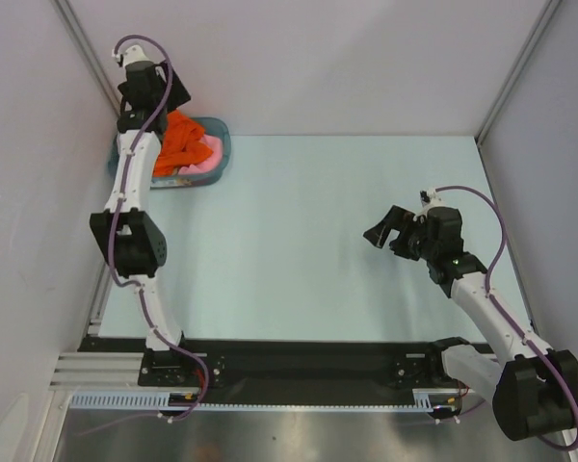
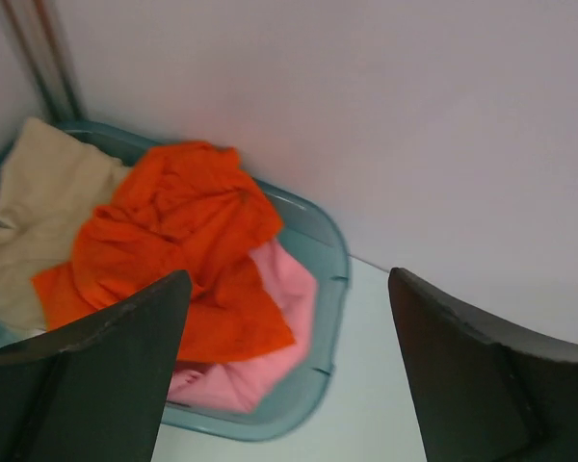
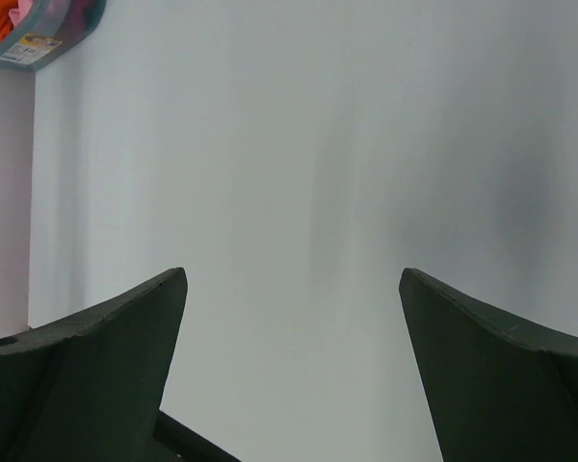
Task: Fold and stack the t-shirts
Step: Grab the tshirt from the pile
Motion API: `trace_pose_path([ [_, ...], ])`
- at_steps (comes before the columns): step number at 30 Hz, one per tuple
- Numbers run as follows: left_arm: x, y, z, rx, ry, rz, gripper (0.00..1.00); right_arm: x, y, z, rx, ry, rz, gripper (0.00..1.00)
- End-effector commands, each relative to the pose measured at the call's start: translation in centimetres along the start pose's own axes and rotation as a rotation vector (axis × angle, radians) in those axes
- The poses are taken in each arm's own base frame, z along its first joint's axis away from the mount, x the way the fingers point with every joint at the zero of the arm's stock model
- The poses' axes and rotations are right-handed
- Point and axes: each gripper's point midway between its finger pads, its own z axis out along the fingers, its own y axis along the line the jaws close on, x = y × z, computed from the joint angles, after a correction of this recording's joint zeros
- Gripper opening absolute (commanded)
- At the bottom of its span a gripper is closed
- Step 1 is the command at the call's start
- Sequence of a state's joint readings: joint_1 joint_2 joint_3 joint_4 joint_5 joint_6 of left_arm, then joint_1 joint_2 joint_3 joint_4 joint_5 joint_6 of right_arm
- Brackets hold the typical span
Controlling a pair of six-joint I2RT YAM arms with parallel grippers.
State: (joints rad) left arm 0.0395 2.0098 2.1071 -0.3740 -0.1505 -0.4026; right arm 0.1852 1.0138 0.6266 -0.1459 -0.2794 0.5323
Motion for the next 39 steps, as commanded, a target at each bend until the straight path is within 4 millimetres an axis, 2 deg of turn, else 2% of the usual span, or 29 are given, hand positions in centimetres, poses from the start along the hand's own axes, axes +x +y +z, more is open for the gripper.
trace_pose_path([
  [1, 2.1, 5.0, 2.8, -0.213, 0.053, 0.251, 0.91, -0.5, 1.7, -0.3, -0.082, 0.007, -0.043, 1.0],
  [2, 2.7, 5.4, 3.5, -0.216, 0.07, 0.323, 0.94, -0.6, 1.8, -0.3, -0.089, 0.007, -0.057, 1.0],
  [3, 4.4, 6.3, 4.7, -0.236, 0.102, 0.356, 0.96, -0.5, 1.9, -0.4, -0.094, 0.012, -0.062, 1.0],
  [5, 5.4, 8.2, 5.1, -0.318, 0.118, 0.381, 1.0, -0.3, 1.7, -0.2, -0.09, 0.021, -0.064, 1.0],
  [10, 10.4, 12.0, 6.5, -0.37, 0.236, 0.335, 1.0, 0.1, 1.3, 0.2, -0.082, 0.038, -0.058, 1.0],
  [13, 12.3, 13.5, 6.7, -0.386, 0.283, 0.296, 1.0, 0.1, 1.2, 0.3, -0.081, 0.043, -0.057, 1.0],
  [15, 14.1, 14.0, 7.1, -0.37, 0.332, 0.268, 0.97, 0.3, 1.1, 0.4, -0.079, 0.05, -0.051, 1.0],
  [16, 14.4, 14.4, 7.2, -0.366, 0.346, 0.253, 0.97, 0.4, 1.0, 0.4, -0.074, 0.052, -0.046, 1.0],
  [18, 16.1, 14.9, 7.3, -0.349, 0.407, 0.214, 0.91, 0.5, 1.1, 0.4, -0.079, 0.055, -0.044, 1.0],
  [20, 16.9, 15.5, 7.3, -0.353, 0.431, 0.181, 0.87, 0.3, 1.2, 0.3, -0.081, 0.049, -0.045, 1.0],
  [22, 17.2, 15.1, 7.7, -0.302, 0.448, 0.154, 0.85, 0.3, 1.1, 0.2, -0.078, 0.043, -0.045, 1.0],
  [23, 17.2, 15.0, 7.7, -0.289, 0.454, 0.149, 0.78, 0.2, 1.1, 0.1, -0.076, 0.04, -0.044, 1.0],
  [24, 17.3, 15.0, 7.8, -0.283, 0.458, 0.147, 0.76, 0.1, 1.2, 0.0, -0.076, 0.034, -0.043, 1.0],
  [25, 16.9, 14.9, 7.9, -0.279, 0.45, 0.144, 0.74, 0.0, 1.2, 0.0, -0.077, 0.033, -0.042, 1.0],
  [26, 16.8, 14.9, 7.9, -0.276, 0.448, 0.145, 0.66, -0.1, 1.3, -0.1, -0.076, 0.029, -0.04, 1.0],
  [28, 16.1, 14.5, 8.2, -0.252, 0.437, 0.139, 0.58, -0.2, 1.4, -0.1, -0.079, 0.027, -0.039, 1.0],
  [29, 15.9, 14.2, 8.2, -0.237, 0.436, 0.137, 0.45, -0.2, 1.4, -0.2, -0.078, 0.026, -0.037, 1.0],
  [30, 15.5, 14.1, 8.2, -0.228, 0.433, 0.131, 0.39, -0.2, 1.3, -0.2, -0.076, 0.024, -0.037, 1.0],
  [32, 13.1, 12.7, 7.6, -0.194, 0.39, 0.108, 0.26, -0.2, 1.3, -0.2, -0.073, 0.022, -0.036, 1.0],
  [33, 12.3, 12.1, 7.4, -0.181, 0.375, 0.099, 0.23, -0.3, 1.3, -0.2, -0.07, 0.021, -0.035, 1.0],
  [34, 9.7, 10.8, 6.6, -0.154, 0.324, 0.073, 0.2, -0.2, 1.3, -0.2, -0.072, 0.024, -0.035, 1.0],
  [36, 6.8, 8.7, 5.5, -0.088, 0.273, 0.036, 0.13, -0.3, 1.5, -0.2, -0.077, 0.027, -0.031, 1.0],
  [37, 3.7, 7.0, 4.2, -0.046, 0.211, 0.006, 0.05, -0.3, 1.6, -0.2, -0.081, 0.03, -0.03, 1.0],
  [39, 0.7, 4.5, 2.3, 0.029, 0.157, -0.03, 0.0, -0.2, 1.6, -0.3, -0.078, 0.037, -0.028, 1.0],
])
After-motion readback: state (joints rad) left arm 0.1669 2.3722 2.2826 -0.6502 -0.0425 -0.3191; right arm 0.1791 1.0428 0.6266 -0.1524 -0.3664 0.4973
